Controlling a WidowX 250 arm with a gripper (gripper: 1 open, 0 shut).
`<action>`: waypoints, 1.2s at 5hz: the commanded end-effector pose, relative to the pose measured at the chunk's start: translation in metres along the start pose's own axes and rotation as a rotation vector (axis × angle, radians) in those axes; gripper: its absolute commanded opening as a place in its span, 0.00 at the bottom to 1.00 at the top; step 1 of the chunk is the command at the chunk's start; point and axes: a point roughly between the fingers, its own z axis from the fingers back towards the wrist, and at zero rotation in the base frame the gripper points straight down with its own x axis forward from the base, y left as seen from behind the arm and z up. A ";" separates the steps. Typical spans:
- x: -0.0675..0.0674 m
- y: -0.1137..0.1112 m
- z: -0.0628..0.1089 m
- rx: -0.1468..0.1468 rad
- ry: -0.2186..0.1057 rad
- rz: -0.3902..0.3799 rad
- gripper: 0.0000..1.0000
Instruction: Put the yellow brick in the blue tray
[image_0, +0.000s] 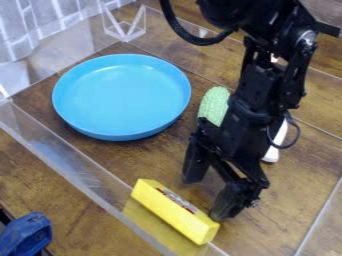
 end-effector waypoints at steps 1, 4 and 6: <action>-0.022 -0.013 -0.027 -0.005 0.097 -0.061 1.00; -0.007 -0.026 -0.025 -0.011 0.091 -0.033 0.00; 0.002 -0.027 -0.001 0.026 0.117 -0.092 0.00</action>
